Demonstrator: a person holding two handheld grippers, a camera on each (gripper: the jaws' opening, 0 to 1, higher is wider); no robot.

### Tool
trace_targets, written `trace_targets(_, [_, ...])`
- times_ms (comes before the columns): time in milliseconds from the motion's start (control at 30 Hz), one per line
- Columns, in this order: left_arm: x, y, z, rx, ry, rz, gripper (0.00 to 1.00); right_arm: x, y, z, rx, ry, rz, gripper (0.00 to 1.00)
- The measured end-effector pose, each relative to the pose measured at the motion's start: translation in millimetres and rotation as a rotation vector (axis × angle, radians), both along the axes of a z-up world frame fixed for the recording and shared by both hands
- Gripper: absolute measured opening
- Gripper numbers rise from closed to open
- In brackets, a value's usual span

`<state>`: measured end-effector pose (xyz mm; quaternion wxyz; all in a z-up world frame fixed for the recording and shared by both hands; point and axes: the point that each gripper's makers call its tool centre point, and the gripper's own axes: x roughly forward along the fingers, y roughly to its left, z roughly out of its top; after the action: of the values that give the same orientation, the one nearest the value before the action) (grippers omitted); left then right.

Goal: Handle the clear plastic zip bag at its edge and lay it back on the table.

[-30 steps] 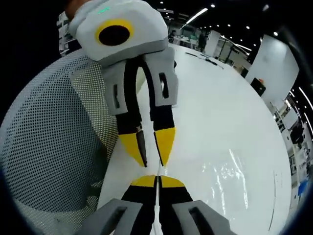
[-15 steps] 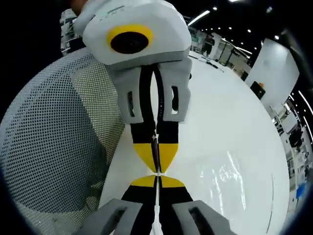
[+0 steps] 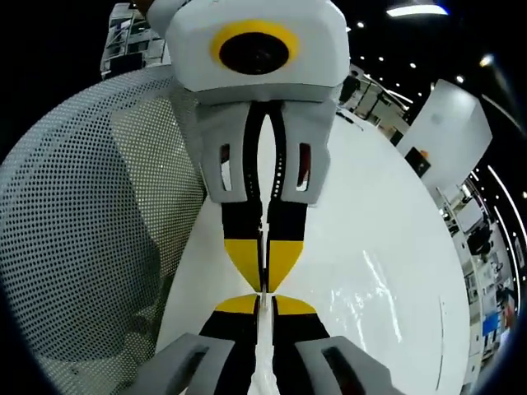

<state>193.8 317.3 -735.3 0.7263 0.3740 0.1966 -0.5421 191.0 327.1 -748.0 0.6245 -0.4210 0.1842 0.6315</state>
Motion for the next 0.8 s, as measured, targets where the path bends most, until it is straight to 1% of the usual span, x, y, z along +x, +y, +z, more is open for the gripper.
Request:
trace_targets(133, [1.2,1.3,1.6,0.000,0.000,0.006,0.00,2.1,1.0,-0.4,0.005,-0.014,-0.008,0.02])
trace_targets(200, [1.9,1.6,3.6,-0.009,0.004,0.012,0.00,4.2,-1.8,-3.2,-0.013,-0.029,-0.016,0.02])
trace_targets(400, [4.5,2.9,10.1,-0.024,0.009,0.024,0.00,8.8,-2.6,-1.0,0.008,-0.059,-0.041,0.01])
trace_targets(600, [5.2,4.5,12.7,-0.025,0.010,0.026,0.00,11.2,0.0,0.5,0.030,-0.055,-0.056,0.00])
trace_targets(800, [5.4,4.8,13.6,-0.028,0.012,0.029,0.00,12.6,-1.8,0.2,0.019,-0.074,-0.052,0.00])
